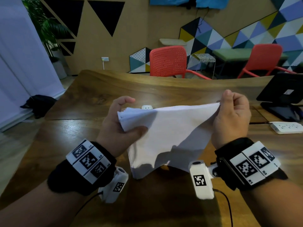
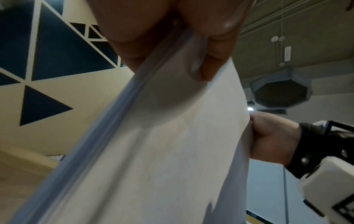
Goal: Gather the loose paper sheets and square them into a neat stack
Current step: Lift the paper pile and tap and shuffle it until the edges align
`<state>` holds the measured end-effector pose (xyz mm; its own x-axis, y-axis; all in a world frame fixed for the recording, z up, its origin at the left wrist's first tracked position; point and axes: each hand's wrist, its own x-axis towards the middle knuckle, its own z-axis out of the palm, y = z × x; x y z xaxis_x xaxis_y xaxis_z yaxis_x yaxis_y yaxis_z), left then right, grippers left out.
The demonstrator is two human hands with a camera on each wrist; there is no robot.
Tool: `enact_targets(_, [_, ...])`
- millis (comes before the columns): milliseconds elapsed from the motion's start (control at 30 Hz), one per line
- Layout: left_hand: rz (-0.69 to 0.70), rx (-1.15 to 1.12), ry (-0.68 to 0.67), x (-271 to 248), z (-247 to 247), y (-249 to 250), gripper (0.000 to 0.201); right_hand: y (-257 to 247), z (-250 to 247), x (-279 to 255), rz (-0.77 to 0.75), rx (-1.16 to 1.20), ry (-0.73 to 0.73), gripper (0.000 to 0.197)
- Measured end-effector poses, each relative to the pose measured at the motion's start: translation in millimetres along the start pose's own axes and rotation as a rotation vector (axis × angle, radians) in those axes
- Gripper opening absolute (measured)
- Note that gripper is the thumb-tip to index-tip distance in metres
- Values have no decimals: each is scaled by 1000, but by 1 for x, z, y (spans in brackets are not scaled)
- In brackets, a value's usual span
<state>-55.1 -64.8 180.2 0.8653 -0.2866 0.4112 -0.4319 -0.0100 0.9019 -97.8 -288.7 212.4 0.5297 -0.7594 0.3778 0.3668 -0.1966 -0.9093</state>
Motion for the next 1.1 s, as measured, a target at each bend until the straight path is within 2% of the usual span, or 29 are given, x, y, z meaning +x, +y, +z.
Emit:
enact_targets(67, [-10,-42,45,0,2,0,55,-18,-6,3,-281,-138,-20,12])
enact_targets(100, [1,-33,51,1,3,1,51,-29,-8,4,-474,-258,-69,21])
enact_targets(133, [19,-8,51,1,5,3,49,-40,-9,4,-672,-405,-183,32])
enact_targets(167, [45,22,46,2,8,4,48,-49,-5,3,-820,-594,-359,45])
enact_targets(200, [81,48,37,3,12,6,48,-57,0,-1,-880,-789,-546,58])
enact_targets(233, [117,66,29,3,16,7,49,-61,7,-6,-874,-935,-695,62])
enact_targets(267, [141,84,18,3,20,9,49,-62,13,-13,-848,-1034,-790,53])
enact_targets(300, [156,95,11,3,25,11,50,-59,17,-16,-834,-1100,-859,32])
enact_targets(333, [155,96,12,3,29,10,51,-57,19,-17,-794,-1131,-910,10])
enact_targets(367, [130,80,12,2,32,9,54,-53,18,-13,-735,-1099,-937,4])
enact_targets(400, [77,96,4,0,32,6,56,-52,13,-9,-671,-1061,-947,6])
enact_targets(467, [-99,315,-92,-5,26,-3,48,-54,2,7,-520,-798,-866,7])
enact_targets(533, [-282,561,-187,-15,9,-15,24,-56,-18,23,-314,-490,-782,15])
enact_targets(600, [-357,592,-159,-19,-14,-24,22,-46,-45,41,-171,-324,-688,10])
enact_targets(633, [-378,570,-108,-18,-24,-25,22,-39,-57,46,-113,-304,-643,27])
enact_targets(667, [-398,461,-31,-16,-35,-26,24,-31,-66,50,-61,-288,-612,37])
enact_targets(733, [-439,-68,58,-12,-50,-28,21,-14,-75,48,113,-178,-526,28])
enact_targets(767, [-452,-283,75,-11,-53,-31,35,-5,-76,43,199,-108,-502,27])
enact_targets(800, [-472,-369,84,-10,-52,-35,53,7,-75,41,256,-53,-462,26])
enact_targets(833, [-485,-350,93,-10,-45,-36,56,15,-73,35,287,-34,-420,17])
enact_targets(867, [-471,-274,118,-10,-37,-36,43,21,-70,29,283,-54,-373,3])
enact_targets(900, [-441,-178,149,-10,-28,-30,26,23,-67,22,243,-105,-314,10])
enact_targets(933, [-397,-109,188,-11,-19,-24,19,27,-64,15,205,-155,-267,16])
enact_targets(1000, [-309,-47,205,-14,-10,-19,23,26,-58,2,120,-109,-221,19])
enact_targets(1067, [-300,-18,225,-21,-9,-19,35,25,-57,-7,104,60,-218,26])
enact_targets(1100, [-319,3,261,-24,-10,-24,35,27,-60,-9,111,114,-230,26])
